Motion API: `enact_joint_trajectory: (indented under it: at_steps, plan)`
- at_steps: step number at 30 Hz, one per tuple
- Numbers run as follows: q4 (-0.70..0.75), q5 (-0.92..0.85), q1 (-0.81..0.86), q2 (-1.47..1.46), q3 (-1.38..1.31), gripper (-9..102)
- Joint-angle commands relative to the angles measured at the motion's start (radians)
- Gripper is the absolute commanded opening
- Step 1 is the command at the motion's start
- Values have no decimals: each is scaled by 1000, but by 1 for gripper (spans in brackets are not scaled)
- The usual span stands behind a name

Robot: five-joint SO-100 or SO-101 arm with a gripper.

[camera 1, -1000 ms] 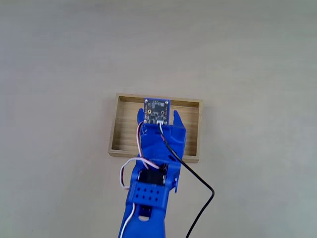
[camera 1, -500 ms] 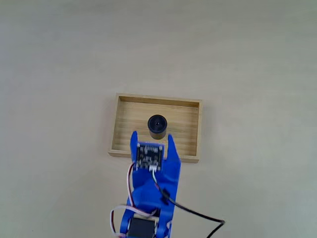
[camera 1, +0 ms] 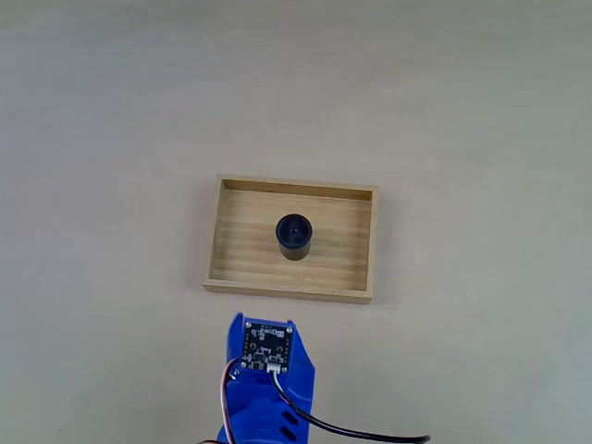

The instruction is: Place the black cylinder in the wooden box then return to rest.

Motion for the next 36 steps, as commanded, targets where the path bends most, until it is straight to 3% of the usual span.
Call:
enact_joint_trajectory:
  at_steps: [1,6,11,18,36]
  plan:
    - [58,-5,3,-101,37,20]
    - [72,3,0,-173,106,16]
    - [110,-26,-12,-186,133,0]
    - [172,-84,-18,-252,206,-1]
    - [295,-41,-35,-253,362,-1]
